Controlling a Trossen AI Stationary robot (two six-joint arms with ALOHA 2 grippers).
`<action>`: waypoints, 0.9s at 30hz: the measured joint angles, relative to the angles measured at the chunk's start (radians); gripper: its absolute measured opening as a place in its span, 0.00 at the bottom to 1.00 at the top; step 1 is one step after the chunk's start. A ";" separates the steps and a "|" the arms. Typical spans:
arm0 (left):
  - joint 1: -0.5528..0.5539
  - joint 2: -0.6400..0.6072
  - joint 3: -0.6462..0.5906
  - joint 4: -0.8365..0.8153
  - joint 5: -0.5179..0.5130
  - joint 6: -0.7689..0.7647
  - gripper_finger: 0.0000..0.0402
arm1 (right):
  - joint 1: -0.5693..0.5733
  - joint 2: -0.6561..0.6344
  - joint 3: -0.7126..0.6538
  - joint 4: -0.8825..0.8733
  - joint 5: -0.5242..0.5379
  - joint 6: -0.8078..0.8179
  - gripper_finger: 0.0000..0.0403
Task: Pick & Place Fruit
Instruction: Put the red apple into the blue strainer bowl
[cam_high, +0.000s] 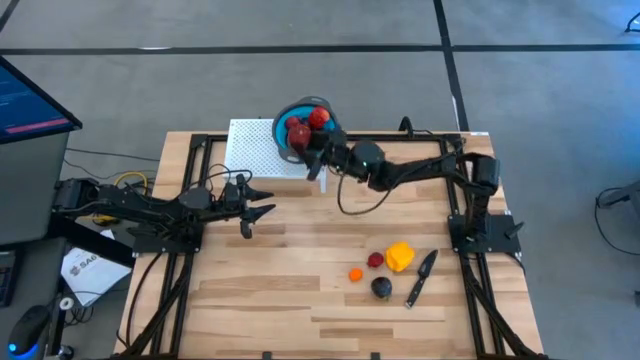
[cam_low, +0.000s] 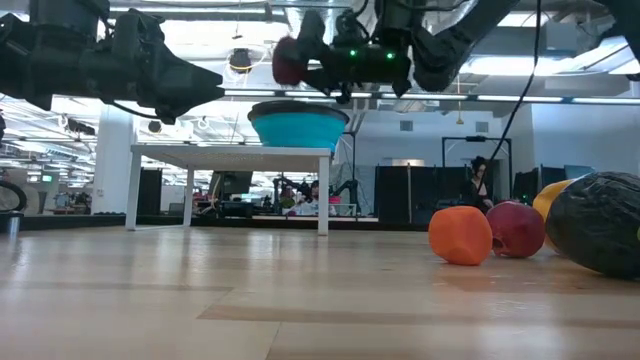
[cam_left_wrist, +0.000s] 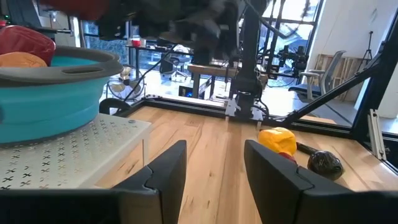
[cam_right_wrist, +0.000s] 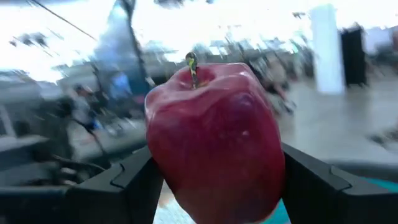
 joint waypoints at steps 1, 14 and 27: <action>0.000 0.000 0.000 0.000 0.000 0.000 0.38 | -0.010 -0.014 0.015 -0.061 0.006 0.002 0.64; 0.000 0.000 0.000 0.000 -0.001 0.000 0.38 | -0.058 -0.122 0.056 -0.517 0.023 0.015 0.70; 0.000 0.000 0.000 0.001 -0.004 0.000 0.38 | -0.059 -0.121 0.056 -0.563 0.023 0.017 0.82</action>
